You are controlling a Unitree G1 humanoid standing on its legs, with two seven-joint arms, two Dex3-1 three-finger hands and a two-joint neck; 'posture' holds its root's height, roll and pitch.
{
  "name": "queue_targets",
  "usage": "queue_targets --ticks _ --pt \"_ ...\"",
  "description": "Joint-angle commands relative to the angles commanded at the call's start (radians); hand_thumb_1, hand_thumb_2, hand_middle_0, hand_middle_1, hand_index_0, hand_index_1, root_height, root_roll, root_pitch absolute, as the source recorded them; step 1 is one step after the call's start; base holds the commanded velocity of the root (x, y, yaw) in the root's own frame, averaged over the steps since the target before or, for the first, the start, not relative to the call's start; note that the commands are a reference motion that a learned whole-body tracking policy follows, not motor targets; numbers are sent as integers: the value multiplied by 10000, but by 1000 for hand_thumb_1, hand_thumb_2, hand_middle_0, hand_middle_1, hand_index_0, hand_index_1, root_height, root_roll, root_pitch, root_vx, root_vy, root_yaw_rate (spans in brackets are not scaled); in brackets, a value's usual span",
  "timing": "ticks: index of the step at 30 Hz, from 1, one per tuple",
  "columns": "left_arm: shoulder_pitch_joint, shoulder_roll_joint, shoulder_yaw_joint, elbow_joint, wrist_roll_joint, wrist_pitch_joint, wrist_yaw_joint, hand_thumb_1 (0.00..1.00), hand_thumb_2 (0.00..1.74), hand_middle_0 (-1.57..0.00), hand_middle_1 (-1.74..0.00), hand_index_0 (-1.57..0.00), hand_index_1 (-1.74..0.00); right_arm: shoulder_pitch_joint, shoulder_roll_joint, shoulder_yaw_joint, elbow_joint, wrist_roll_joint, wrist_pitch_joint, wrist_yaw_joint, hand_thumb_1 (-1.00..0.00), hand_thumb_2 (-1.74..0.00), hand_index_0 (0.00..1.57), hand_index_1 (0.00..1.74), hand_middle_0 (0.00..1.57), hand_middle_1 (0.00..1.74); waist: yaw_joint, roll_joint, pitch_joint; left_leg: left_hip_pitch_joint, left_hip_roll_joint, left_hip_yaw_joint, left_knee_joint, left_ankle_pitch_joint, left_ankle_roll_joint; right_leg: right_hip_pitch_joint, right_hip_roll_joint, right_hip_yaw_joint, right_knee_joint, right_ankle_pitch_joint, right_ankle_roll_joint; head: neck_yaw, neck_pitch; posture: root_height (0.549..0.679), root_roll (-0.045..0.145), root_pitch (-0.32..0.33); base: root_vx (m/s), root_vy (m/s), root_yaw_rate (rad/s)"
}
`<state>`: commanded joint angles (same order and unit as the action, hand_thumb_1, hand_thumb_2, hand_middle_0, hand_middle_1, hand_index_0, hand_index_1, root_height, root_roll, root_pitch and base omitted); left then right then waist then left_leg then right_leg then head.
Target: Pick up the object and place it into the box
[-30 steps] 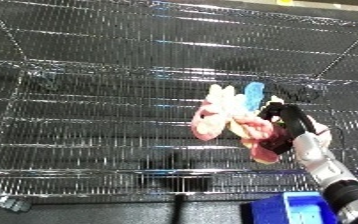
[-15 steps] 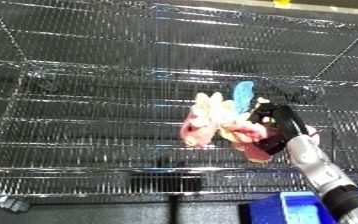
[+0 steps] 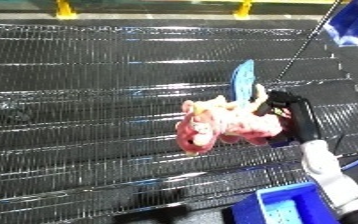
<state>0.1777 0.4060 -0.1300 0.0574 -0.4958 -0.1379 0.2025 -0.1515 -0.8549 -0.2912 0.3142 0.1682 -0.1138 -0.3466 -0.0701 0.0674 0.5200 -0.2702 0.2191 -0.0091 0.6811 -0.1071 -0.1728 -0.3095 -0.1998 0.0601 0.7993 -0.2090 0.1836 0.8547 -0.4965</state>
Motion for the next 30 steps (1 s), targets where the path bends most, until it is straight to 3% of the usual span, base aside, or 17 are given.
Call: queue_targets --ticks 8,13,17,19,21,25,30 --pt "-16 -101 299 -57 116 196 -149 1000 1740 -1570 -1740 -1570 -1740 1710 462 -1689 -933 -283 -81 -201 -1000 -1740 1570 1740 1570 1740 -440 -215 -5 534 107 189 33 -142 -11 606 83 110 -391 144 -38 526 -423 623 40 -271 13 8 -98" --pt "76 -207 396 -26 128 266 -133 1000 1740 -1570 -1740 -1570 -1740 2575 1011 -2585 -1412 -385 -229 -492 -1000 -1740 1570 1740 1570 1740 -787 -291 -102 767 160 309 75 -221 0 834 159 190 -557 205 -46 1205 -831 624 38 -286 13 22 -101" --pt "187 -337 445 24 142 305 -24 1000 1740 -1570 -1740 -1570 -1740 3073 2110 -3240 -1581 141 -610 -917 -1000 -1740 1570 1740 1570 1740 -1084 -278 -180 893 214 371 148 -277 37 953 248 248 -565 216 -49 1640 -1176 624 35 -297 5 21 -68" --pt "205 -355 434 91 157 299 53 1000 1740 -1570 -1740 -1570 -1740 3262 2646 -3410 -1575 292 -768 -1139 -1000 -1740 1570 1740 1570 1740 -1207 -281 -223 964 246 384 189 -305 58 1019 298 254 -533 189 -59 1900 -1603 623 34 -304 6 16 -39" --pt "235 -338 387 164 187 284 141 1000 1740 -1570 -1740 -1570 -1740 3464 3091 -3555 -1546 321 -884 -1392 -1000 -1740 1570 1740 1570 1740 -1331 -291 -269 1054 292 400 233 -340 77 1095 351 259 -486 144 -69 2205 -1677 623 32 -310 13 12 -54" --pt "357 -233 199 264 191 274 244 1000 1740 -1570 -1740 -1570 -1740 3723 3739 -3958 -1167 688 -1178 -1928 -1000 -1740 1570 1740 1570 1740 -1535 -298 -373 1209 398 453 287 -415 79 1230 436 269 -458 98 -95 2795 -1702 623 31 -320 24 -6 -62" --pt "354 -120 11 408 125 185 332 1000 1740 -1570 -1740 -1570 -1740 3732 4140 -4542 28 1775 -1707 -2502 -1000 -1740 1570 1740 1570 1740 -1751 -219 -519 1227 457 542 234 -447 45 1253 494 284 -621 163 -117 3117 -1789 627 33 -311 6 -8 -35"
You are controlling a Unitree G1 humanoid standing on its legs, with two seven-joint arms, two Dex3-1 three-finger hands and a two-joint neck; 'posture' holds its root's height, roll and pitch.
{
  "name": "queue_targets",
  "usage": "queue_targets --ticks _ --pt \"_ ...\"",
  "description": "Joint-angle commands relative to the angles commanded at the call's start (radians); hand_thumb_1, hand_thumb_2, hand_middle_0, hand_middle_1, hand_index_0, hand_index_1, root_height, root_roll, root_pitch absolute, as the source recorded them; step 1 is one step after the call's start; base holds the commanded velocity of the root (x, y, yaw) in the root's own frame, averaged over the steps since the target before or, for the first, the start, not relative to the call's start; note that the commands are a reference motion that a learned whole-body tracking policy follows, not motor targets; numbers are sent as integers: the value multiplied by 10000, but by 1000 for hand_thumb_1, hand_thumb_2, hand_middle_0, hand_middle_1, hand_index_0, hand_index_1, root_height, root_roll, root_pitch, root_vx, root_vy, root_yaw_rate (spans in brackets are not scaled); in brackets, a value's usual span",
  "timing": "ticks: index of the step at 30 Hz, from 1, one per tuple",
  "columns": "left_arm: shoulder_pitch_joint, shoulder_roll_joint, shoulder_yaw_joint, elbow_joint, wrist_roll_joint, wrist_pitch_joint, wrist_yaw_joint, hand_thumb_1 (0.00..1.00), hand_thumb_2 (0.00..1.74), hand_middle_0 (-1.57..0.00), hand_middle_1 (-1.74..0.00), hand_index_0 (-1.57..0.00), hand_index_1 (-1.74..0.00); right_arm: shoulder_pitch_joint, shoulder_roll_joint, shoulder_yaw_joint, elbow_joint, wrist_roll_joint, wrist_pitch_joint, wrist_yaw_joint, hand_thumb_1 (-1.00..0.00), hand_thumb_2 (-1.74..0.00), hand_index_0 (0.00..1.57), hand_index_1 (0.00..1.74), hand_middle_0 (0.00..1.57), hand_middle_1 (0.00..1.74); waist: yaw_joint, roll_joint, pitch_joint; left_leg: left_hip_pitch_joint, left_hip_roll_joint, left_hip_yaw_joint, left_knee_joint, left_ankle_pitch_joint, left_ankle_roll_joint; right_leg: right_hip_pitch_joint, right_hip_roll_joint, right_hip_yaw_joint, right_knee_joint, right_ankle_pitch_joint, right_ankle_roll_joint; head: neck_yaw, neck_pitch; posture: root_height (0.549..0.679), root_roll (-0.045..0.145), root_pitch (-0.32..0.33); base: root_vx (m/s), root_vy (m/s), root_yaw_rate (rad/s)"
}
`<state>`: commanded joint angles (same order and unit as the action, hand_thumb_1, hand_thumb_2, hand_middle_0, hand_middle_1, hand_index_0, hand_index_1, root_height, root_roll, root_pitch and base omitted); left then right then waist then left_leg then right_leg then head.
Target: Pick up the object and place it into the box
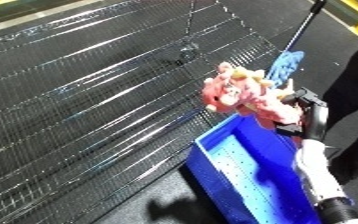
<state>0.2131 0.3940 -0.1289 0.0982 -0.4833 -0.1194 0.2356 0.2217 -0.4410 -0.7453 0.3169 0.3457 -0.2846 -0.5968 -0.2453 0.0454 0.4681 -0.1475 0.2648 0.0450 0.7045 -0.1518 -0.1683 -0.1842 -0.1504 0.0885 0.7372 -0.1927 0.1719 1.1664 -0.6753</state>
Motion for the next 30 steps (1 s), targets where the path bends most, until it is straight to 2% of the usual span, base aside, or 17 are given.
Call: queue_targets --ticks 5,12,16,25,30 --pt "-29 38 -110 80 3 -127 -51 1000 1740 -1570 -1740 -1570 -1740 -178 113 -424 1492 1359 -523 -173 -1000 -1740 1570 1740 1570 1740 -176 119 -120 -41 -17 91 -113 9 -36 -41 27 21 -234 84 2 247 -151 630 36 -296 -8 3 -43" --pt "-12 49 -120 126 -21 -257 -95 1000 1740 -1570 -1740 -1570 -1740 -471 -90 -718 2982 2929 -934 161 -650 -1131 1020 1131 1020 1131 -295 215 -125 -73 -53 186 -138 39 -67 -120 34 64 -333 180 3 438 -131 632 40 -288 -12 5 -41" --pt "-2 120 -107 98 -5 -287 -98 1000 1740 -1570 -1740 -1570 -1740 -484 -290 -810 3329 3059 -931 186 -450 -783 706 783 706 783 -305 225 -111 -95 -71 213 -155 59 -69 -145 23 80 -376 215 5 484 -36 632 42 -284 -12 -1 -15" --pt "-67 253 -158 85 121 -316 -148 1000 1740 -1570 -1740 -1570 -1740 -423 -464 -955 3697 3154 -1014 123 0 0 0 0 0 0 -328 194 -197 -33 -88 280 -403 124 -80 -83 4 42 -635 211 33 408 -35 635 43 -273 0 1 -6" --pt "-108 310 -177 36 215 -329 -155 1000 1740 -1570 -1740 -1570 -1740 -415 -548 -952 3816 3162 -1034 82 0 0 0 0 0 0 -288 197 -204 31 -111 297 -562 187 -91 -14 -16 11 -763 203 41 303 -20 637 44 -271 0 1 8"
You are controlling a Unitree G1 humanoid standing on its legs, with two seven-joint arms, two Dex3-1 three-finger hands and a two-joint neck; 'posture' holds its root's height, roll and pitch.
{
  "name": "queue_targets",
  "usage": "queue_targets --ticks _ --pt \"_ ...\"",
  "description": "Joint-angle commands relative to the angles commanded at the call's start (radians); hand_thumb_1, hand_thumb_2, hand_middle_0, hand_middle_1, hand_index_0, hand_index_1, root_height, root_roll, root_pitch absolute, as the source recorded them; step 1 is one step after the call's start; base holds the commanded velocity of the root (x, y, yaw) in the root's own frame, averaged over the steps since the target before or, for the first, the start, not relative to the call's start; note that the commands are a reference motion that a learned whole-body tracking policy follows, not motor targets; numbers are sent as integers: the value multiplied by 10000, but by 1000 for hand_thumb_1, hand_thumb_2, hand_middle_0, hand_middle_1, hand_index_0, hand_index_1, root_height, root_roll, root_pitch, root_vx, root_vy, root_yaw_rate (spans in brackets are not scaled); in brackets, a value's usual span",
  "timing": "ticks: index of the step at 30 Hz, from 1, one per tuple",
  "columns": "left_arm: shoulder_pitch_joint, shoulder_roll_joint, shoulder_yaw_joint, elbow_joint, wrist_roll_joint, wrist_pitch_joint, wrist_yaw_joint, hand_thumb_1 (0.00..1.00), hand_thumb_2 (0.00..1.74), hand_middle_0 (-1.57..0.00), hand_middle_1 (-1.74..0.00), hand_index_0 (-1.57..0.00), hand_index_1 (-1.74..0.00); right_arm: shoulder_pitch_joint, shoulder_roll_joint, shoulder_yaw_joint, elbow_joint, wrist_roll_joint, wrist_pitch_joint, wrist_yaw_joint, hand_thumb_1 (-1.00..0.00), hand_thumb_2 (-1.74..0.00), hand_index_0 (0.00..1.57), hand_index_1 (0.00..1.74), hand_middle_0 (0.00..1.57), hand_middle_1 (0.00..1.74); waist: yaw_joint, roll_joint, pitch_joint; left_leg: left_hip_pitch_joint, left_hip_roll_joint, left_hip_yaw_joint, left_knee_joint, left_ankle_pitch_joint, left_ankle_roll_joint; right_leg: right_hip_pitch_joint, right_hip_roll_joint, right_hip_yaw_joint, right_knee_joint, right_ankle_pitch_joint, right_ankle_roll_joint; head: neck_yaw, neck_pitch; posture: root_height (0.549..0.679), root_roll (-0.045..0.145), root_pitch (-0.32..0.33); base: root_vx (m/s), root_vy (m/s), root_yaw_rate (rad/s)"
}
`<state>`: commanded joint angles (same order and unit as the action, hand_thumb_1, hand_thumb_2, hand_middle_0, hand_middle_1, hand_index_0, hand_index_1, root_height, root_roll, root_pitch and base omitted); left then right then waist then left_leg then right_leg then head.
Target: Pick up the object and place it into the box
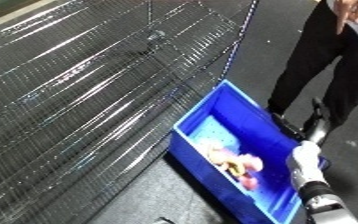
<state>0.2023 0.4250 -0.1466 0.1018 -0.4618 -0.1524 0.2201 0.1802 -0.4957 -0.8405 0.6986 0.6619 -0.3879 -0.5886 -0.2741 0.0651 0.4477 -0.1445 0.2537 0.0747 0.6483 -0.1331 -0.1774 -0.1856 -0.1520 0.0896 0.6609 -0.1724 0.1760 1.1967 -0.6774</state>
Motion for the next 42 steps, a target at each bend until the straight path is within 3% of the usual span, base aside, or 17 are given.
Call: queue_targets --ticks 8,17,29,42 --pt "-52 18 3 -117 57 -28 -23 1000 1740 -1570 -1740 -1570 -1740 -46 -71 298 -188 -290 114 81 0 0 0 0 0 0 112 -16 61 24 -42 -33 -85 96 -17 14 -26 -50 -26 13 13 -326 -76 636 45 -274 -3 3 17" --pt "-50 -126 106 -105 -61 -33 21 1000 1740 -1570 -1740 -1570 -1740 -202 113 1233 -2098 -1755 402 257 0 0 0 0 0 0 233 -54 153 66 -86 -75 -143 159 3 38 -41 -65 49 -52 7 -1016 -125 635 45 -279 -2 7 18" --pt "184 -386 566 -228 -73 265 -21 1000 1740 -1570 -1740 -1570 -1740 -642 725 3134 -5626 -2782 925 1314 0 0 0 0 0 0 850 -156 268 -57 -222 -391 -27 237 39 75 -100 -162 367 -195 -14 -3881 -261 632 40 -292 -5 3 85" --pt "130 -529 757 -184 183 529 75 1000 1740 -1570 -1740 -1570 -1740 -1533 944 4902 -6887 -3365 1402 2010 0 0 0 0 0 0 1683 -357 279 -262 -309 -723 55 275 97 99 -147 -274 632 -400 -9 -6596 -524 628 32 -297 -3 -3 96"
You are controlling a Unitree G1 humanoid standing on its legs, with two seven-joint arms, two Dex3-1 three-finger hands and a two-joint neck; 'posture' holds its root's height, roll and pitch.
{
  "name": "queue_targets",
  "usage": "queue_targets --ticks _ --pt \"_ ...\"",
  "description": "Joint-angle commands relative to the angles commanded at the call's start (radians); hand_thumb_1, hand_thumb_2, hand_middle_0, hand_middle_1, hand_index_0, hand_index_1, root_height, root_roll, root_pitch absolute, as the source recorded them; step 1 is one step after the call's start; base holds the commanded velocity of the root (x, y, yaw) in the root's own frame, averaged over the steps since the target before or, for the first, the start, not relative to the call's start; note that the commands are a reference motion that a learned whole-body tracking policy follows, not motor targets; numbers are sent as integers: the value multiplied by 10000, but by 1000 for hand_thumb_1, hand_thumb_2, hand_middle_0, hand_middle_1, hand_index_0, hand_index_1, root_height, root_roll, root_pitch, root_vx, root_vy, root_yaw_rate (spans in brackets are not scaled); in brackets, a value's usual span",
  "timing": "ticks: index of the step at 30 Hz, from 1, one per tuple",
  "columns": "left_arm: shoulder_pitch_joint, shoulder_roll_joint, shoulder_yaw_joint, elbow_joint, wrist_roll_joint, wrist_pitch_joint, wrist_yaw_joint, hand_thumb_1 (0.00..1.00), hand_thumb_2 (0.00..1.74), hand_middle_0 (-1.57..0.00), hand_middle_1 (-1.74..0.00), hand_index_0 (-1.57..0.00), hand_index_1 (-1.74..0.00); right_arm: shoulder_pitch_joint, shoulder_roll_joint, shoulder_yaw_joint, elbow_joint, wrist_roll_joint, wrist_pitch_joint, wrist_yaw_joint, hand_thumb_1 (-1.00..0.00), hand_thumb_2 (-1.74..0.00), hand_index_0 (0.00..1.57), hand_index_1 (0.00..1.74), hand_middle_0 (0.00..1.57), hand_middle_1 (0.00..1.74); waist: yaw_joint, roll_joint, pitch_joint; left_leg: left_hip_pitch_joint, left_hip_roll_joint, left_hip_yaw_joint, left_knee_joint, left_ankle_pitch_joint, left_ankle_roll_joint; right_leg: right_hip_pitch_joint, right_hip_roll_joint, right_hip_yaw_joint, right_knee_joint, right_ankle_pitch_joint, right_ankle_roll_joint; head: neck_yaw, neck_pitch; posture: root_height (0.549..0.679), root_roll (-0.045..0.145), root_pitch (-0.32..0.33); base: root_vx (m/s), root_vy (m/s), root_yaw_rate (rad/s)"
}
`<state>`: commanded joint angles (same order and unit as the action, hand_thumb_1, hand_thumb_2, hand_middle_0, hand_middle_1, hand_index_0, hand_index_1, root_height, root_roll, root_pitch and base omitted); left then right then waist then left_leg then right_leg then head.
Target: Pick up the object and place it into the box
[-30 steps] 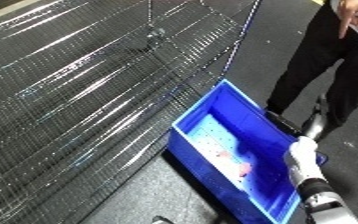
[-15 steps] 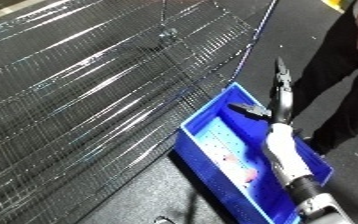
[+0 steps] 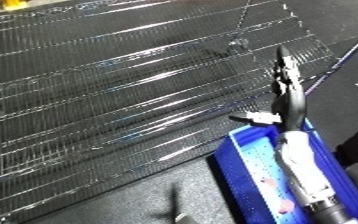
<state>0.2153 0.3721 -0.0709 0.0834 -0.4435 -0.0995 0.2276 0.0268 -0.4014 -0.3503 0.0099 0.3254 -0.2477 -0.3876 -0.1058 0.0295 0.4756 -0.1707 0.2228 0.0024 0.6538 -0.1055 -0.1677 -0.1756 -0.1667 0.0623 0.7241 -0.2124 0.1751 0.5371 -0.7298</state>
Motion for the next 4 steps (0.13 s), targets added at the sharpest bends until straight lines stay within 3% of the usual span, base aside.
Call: queue_targets --ticks 4 --pt "-17 -22 59 -51 53 9 5 1000 1740 -1570 -1740 -1570 -1740 -179 -10 439 -205 -107 111 233 0 0 0 0 0 0 171 -49 13 -39 -18 -52 27 10 2 4 -33 -33 -8 2 -6 -958 -112 628 31 -299 -8 8 48"
